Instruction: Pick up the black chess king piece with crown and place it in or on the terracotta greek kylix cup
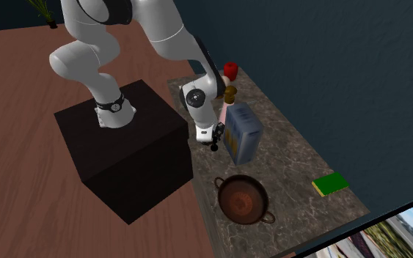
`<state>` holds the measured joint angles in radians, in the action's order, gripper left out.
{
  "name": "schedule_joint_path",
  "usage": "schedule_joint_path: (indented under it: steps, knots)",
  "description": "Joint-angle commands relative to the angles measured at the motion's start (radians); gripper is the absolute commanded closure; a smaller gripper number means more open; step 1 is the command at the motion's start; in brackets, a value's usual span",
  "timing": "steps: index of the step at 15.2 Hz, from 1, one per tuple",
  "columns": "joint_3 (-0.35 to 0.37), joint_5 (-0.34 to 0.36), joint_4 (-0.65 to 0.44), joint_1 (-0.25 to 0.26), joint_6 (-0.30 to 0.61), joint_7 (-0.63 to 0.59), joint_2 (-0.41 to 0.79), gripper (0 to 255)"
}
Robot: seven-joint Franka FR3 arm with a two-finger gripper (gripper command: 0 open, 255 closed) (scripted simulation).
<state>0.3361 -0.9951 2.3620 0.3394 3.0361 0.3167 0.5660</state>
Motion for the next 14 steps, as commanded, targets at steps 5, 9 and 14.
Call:
schedule_joint_path:
  steps: [5,9,14]
  knots:
    - [0.0,0.001,0.0,0.001,-0.001,0.0,0.0,255]
    - [-0.037,0.035,0.032,0.035,-0.046,-0.057,-0.072,255]
    - [-0.082,0.088,0.068,0.073,-0.102,-0.13,-0.159,255]
